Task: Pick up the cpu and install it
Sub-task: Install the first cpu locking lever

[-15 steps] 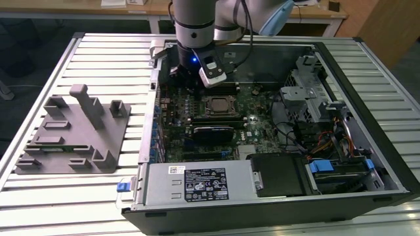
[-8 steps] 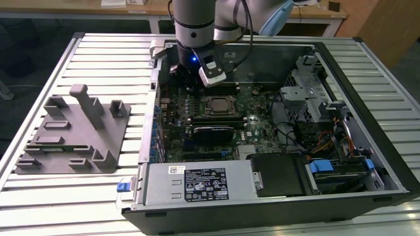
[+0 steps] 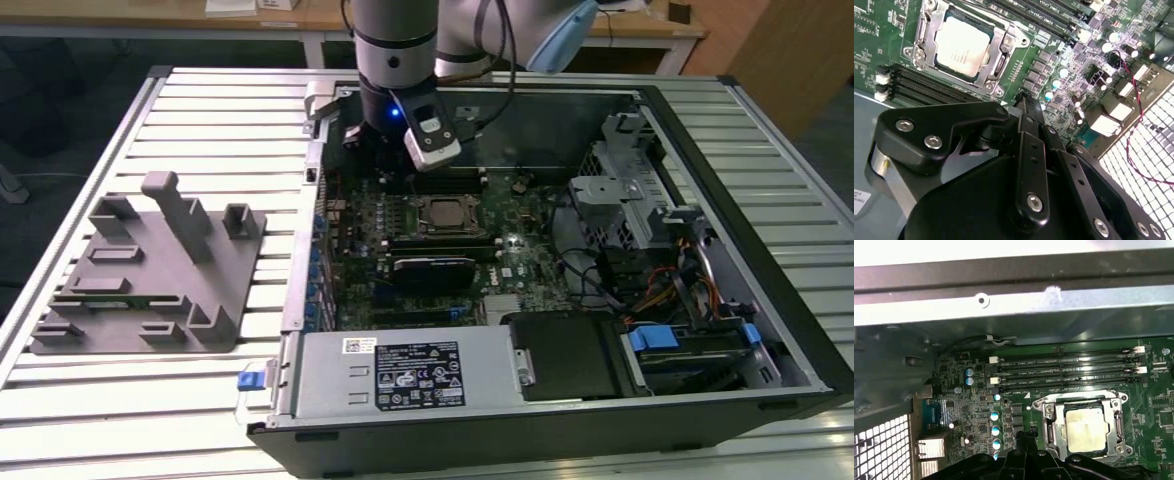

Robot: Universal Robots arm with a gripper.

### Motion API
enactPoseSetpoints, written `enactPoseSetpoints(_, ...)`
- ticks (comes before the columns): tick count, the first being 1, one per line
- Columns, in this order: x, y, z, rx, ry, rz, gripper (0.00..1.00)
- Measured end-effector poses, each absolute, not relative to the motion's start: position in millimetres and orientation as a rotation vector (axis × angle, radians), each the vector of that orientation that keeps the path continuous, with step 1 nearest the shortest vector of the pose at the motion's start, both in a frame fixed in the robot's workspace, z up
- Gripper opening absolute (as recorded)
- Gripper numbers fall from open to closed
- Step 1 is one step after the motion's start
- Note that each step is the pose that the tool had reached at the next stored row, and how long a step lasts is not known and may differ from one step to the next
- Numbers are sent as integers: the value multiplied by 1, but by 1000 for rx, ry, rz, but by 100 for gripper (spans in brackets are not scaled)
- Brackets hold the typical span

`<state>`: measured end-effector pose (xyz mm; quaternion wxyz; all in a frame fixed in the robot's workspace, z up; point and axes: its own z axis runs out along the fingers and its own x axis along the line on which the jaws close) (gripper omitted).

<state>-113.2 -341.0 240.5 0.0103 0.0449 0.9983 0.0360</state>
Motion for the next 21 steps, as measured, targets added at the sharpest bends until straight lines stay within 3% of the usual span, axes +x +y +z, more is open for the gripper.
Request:
enactPoseSetpoints(12, -119, -342, 240, 141, 3114, 211, 11)
enactPoseSetpoints(21, -120, -343, 240, 143, 3104, 357, 11)
